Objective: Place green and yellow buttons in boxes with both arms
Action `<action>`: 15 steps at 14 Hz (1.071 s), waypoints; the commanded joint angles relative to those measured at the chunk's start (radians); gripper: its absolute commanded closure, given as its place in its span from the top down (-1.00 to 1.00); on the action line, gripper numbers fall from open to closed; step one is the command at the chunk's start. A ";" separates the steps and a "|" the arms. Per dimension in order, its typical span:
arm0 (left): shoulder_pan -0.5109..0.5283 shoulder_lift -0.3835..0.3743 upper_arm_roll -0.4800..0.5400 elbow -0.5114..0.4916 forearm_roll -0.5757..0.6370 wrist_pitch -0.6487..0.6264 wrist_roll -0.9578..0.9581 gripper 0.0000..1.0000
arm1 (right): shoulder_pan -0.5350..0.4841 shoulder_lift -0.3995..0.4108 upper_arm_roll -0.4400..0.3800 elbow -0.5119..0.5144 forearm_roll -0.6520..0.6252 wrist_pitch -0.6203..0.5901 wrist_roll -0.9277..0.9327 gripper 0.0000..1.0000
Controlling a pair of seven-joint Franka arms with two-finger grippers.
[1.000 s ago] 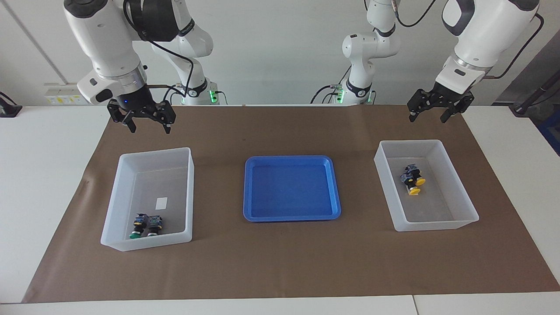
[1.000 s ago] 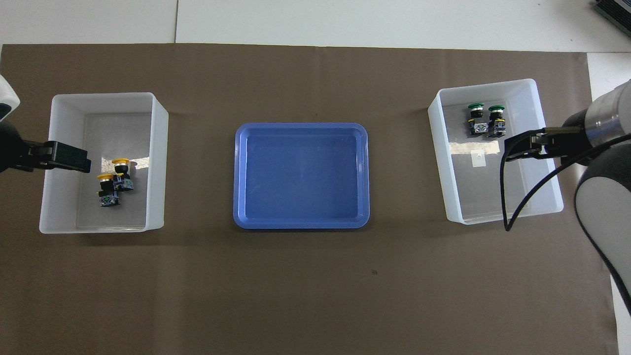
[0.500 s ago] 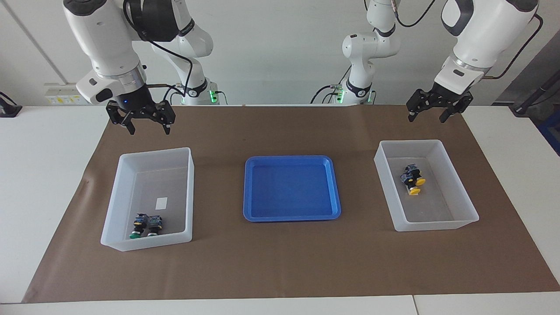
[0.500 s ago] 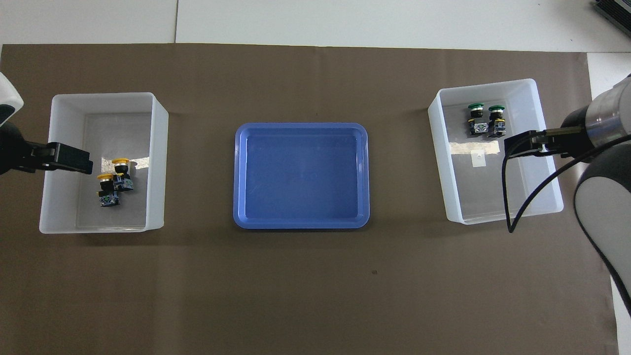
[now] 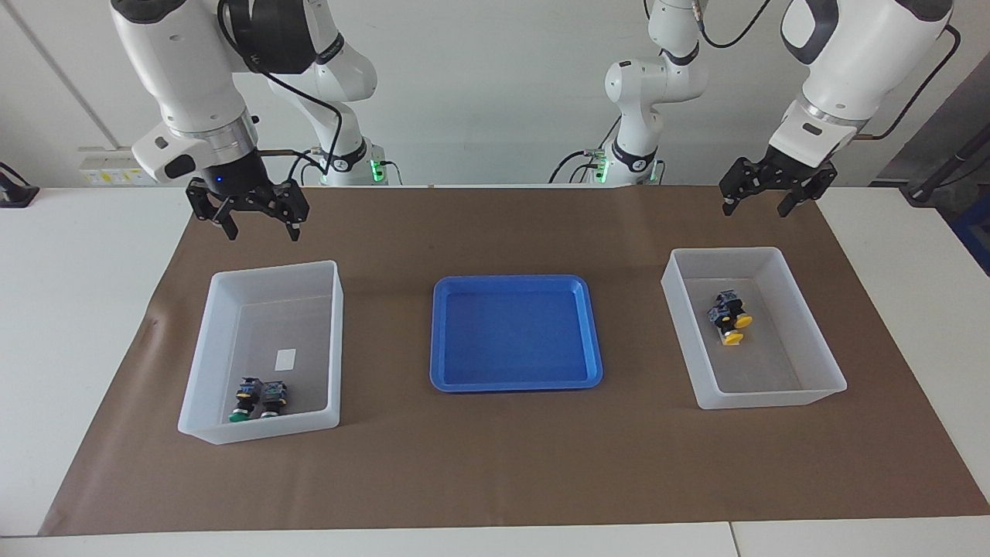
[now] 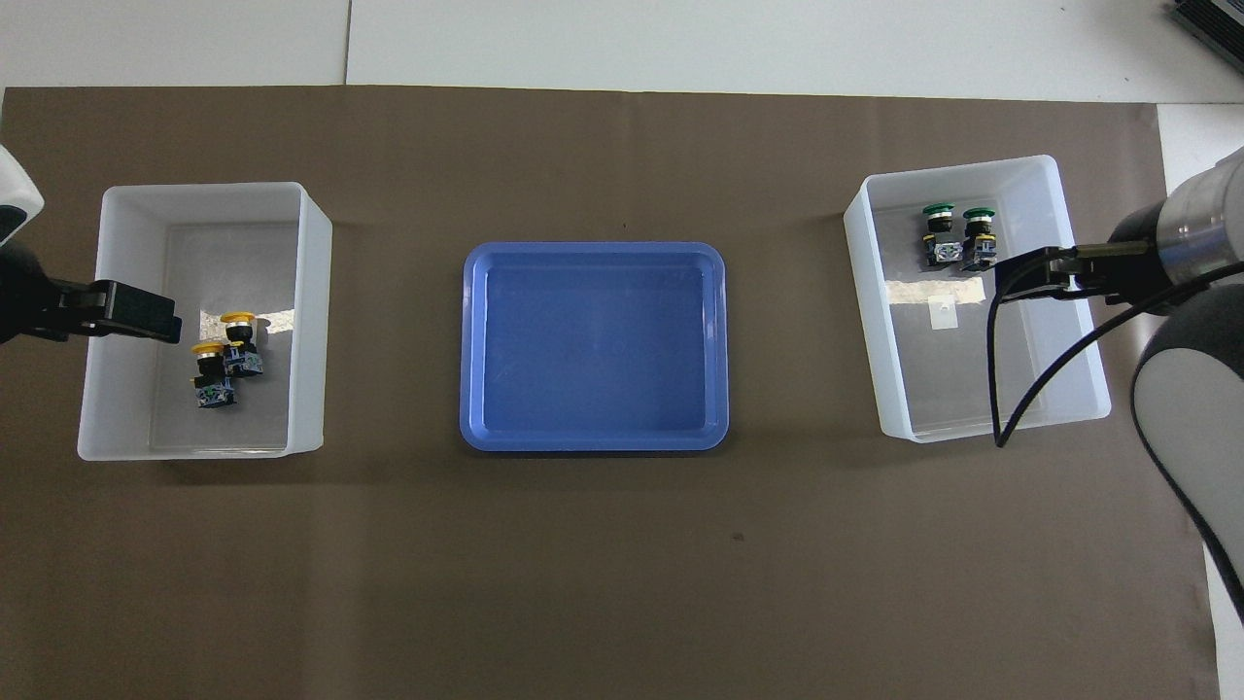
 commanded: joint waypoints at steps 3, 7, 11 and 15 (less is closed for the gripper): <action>0.005 -0.006 -0.003 -0.004 0.003 -0.004 -0.014 1.00 | 0.116 -0.019 -0.101 -0.016 0.015 0.003 0.017 1.00; 0.005 -0.006 -0.003 -0.004 0.003 -0.002 -0.013 1.00 | 0.116 -0.019 -0.122 -0.019 0.015 -0.011 0.012 1.00; 0.004 -0.006 -0.003 -0.004 0.003 0.001 -0.014 1.00 | 0.092 -0.020 -0.118 -0.022 0.016 -0.012 0.007 1.00; 0.005 -0.004 -0.003 -0.003 0.003 0.002 -0.011 1.00 | 0.095 -0.019 -0.118 -0.024 0.016 -0.012 0.007 1.00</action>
